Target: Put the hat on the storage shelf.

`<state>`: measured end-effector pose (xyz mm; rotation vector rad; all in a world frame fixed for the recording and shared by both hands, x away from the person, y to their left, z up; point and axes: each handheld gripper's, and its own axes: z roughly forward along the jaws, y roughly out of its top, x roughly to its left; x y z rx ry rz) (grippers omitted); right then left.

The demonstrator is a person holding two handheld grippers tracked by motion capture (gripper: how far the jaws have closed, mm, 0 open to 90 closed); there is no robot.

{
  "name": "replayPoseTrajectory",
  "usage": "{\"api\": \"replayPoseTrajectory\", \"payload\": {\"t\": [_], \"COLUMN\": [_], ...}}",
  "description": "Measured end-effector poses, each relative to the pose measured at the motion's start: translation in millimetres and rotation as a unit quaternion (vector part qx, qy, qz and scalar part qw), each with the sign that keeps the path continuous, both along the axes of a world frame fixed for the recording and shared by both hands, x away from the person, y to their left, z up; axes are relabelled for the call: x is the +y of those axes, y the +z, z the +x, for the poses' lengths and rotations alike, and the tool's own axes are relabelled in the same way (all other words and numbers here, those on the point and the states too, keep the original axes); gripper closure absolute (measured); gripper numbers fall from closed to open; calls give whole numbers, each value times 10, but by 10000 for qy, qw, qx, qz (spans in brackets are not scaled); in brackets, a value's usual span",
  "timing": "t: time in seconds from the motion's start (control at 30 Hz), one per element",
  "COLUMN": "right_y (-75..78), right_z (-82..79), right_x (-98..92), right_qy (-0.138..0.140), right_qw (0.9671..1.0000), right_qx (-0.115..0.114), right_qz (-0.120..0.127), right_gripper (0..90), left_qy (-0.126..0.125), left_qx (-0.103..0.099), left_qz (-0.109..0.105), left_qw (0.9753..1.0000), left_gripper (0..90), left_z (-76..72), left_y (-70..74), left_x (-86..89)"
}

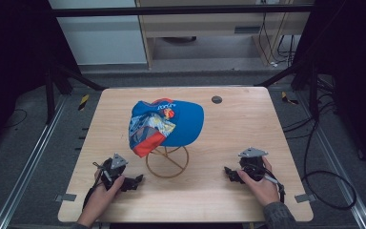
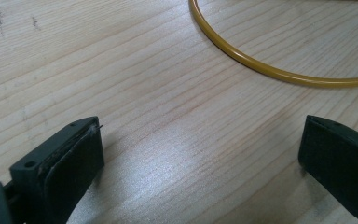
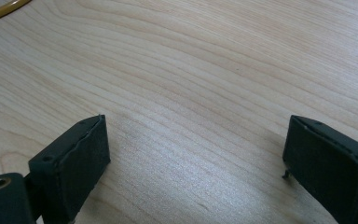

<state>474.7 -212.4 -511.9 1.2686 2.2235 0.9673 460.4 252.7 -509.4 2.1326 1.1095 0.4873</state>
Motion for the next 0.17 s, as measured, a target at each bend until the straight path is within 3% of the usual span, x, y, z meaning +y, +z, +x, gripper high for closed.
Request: {"api": "replayPoseTrajectory", "payload": {"t": [0.17], "right_y": [-1], "right_z": [-9], "right_x": [5], "right_qy": [-58], "right_qw": [10000], "right_qx": [5], "right_qz": [10], "right_gripper": [72], "left_qy": [-6], "left_qx": [-1], "left_qz": [14], "left_qw": [10000], "left_gripper": [0], "left_z": [0], "left_y": [1], "left_x": [2]}}
